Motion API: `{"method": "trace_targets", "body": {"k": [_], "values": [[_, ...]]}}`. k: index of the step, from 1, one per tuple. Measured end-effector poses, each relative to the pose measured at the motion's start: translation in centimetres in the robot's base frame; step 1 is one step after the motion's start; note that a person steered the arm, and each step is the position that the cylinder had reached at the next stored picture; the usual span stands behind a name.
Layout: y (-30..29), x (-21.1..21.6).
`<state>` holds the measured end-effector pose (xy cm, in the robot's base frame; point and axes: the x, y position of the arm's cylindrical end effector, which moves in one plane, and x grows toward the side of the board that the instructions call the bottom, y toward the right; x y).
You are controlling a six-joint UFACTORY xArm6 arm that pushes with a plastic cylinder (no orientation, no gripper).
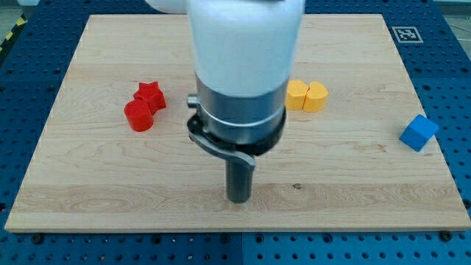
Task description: Move blue triangle towards right side of the board
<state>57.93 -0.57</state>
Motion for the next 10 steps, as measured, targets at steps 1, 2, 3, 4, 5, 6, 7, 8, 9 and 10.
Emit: {"method": "trace_targets", "body": {"k": [1, 2, 3, 4, 5, 6, 7, 8, 9, 10], "values": [[-1.4, -1.3], [-2.4, -2.2], [-3.0, -4.0], [-3.0, -5.2], [-3.0, -6.4], [-3.0, -6.4], [-3.1, -6.4], [-4.6, -6.4], [-4.1, -6.8], [-2.8, -7.3]]}}
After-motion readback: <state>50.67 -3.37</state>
